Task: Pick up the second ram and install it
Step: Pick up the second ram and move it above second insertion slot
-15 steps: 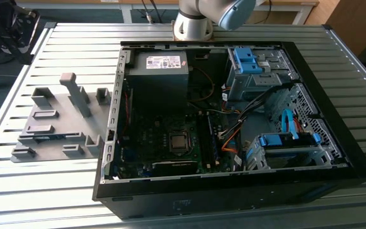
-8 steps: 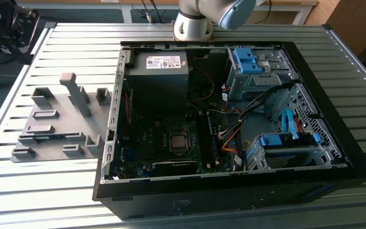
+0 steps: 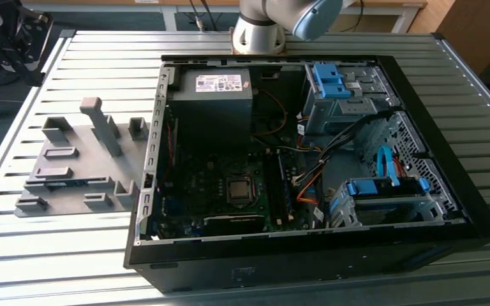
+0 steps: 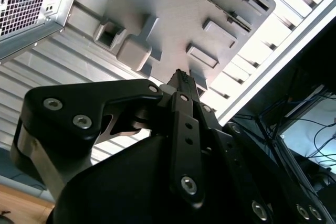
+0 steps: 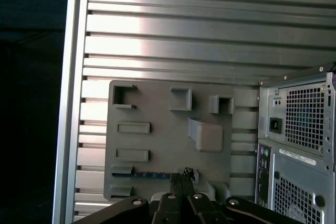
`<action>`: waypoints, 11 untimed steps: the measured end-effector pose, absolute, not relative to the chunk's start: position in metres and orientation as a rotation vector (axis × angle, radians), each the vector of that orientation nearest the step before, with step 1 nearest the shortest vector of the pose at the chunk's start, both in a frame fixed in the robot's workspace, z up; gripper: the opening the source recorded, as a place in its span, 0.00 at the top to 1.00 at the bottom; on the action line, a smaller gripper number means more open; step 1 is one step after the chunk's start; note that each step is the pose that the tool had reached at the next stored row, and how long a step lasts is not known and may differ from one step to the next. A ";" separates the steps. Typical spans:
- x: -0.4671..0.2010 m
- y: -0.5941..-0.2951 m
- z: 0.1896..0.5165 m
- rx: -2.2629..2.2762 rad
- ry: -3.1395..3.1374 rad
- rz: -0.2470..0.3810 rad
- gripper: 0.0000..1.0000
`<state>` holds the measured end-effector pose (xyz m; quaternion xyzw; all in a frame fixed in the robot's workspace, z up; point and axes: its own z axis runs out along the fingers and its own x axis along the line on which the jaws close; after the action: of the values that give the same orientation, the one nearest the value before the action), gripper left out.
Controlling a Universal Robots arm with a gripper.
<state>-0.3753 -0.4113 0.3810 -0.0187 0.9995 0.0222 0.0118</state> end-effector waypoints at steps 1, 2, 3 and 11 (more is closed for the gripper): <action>-0.375 -0.411 0.381 -0.061 3.117 0.069 0.89; -0.375 -0.411 0.381 -0.064 3.117 0.069 0.89; -0.375 -0.411 0.381 -0.066 3.117 0.069 0.89; -0.375 -0.411 0.381 -0.086 3.116 0.070 0.89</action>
<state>-0.3754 -0.4113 0.3810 -0.0276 0.9993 0.0223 0.0116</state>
